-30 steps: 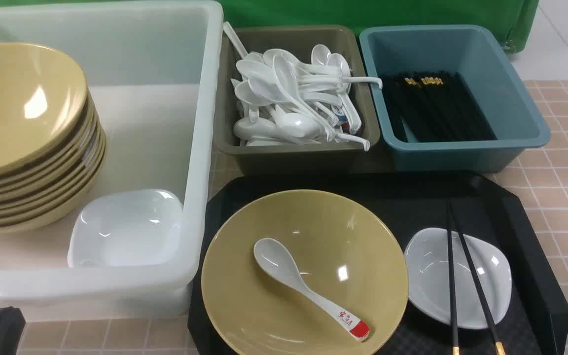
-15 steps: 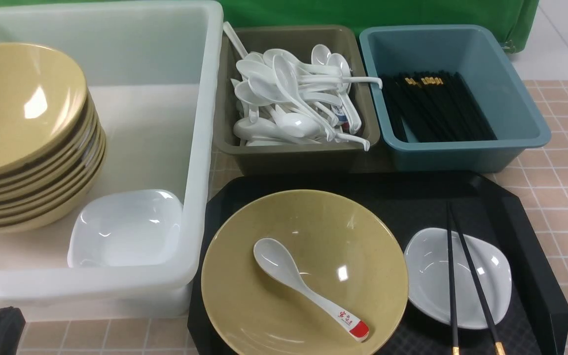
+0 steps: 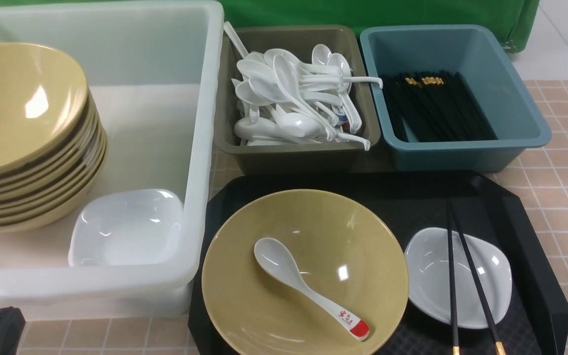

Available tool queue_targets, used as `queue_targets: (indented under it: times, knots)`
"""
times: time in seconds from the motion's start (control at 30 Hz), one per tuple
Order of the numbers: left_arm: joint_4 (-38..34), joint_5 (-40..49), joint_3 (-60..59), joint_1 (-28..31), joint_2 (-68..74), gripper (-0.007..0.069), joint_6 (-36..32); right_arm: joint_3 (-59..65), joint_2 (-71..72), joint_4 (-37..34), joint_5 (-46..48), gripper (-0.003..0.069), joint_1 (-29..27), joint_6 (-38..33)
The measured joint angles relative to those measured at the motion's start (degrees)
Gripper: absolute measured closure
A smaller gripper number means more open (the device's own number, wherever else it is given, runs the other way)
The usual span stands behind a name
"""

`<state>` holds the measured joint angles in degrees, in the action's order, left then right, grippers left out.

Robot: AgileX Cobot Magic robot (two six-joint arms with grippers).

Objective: On brown table put chopsticks spoon bowls plates into blue grey white boxes.
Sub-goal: 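Move the grippers toward the tableware on the black tray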

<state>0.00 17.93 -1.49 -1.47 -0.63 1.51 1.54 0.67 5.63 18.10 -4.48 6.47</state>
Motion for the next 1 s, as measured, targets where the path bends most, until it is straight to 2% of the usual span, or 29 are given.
queue_targets:
  times: [1.0]
  knots:
    - [1.29, 0.0, 0.0, 0.0, 0.0, 0.0623, 0.0, 0.0, 0.0, 0.0, -0.11, 0.0422, 0.0, 0.82]
